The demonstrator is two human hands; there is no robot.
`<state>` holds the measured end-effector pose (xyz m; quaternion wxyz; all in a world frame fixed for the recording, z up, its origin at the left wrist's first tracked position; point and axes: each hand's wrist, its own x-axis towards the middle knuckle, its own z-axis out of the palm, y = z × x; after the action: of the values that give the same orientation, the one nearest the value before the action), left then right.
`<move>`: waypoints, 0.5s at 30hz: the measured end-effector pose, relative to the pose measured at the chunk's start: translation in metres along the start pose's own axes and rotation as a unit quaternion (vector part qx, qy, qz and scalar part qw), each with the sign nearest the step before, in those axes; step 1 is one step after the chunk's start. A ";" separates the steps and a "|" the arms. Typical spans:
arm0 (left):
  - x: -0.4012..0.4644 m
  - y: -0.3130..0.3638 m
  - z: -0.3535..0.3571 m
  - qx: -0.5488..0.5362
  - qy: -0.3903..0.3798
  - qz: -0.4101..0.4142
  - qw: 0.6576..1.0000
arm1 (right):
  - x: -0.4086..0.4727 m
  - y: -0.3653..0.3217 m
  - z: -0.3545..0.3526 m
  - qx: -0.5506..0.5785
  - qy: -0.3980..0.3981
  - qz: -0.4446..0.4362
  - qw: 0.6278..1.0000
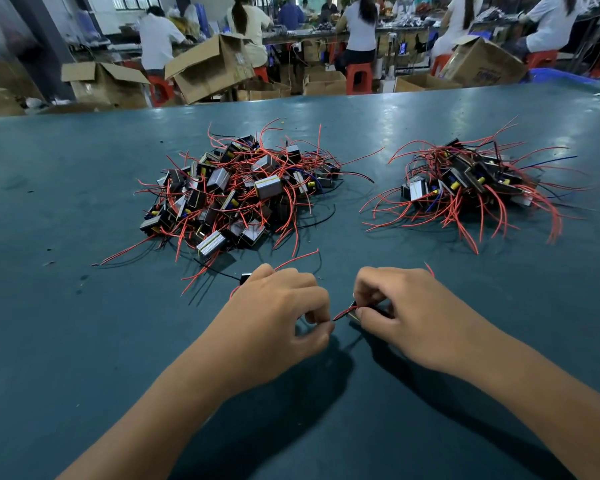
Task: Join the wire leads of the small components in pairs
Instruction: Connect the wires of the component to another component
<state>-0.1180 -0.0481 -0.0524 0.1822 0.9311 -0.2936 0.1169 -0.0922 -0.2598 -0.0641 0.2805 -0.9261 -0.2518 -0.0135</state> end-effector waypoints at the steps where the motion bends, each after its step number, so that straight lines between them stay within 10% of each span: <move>1: 0.000 0.000 0.000 0.001 0.000 -0.001 1.000 | 0.000 0.001 0.000 0.003 0.001 0.004 1.000; 15: 0.000 -0.010 0.007 -0.011 0.014 -0.052 0.998 | 0.003 0.004 0.008 0.048 0.054 0.036 0.997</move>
<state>-0.1112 -0.0428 -0.0614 0.2022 0.9414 -0.2433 0.1169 -0.0885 -0.2569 -0.0724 0.3383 -0.9180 -0.2027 -0.0414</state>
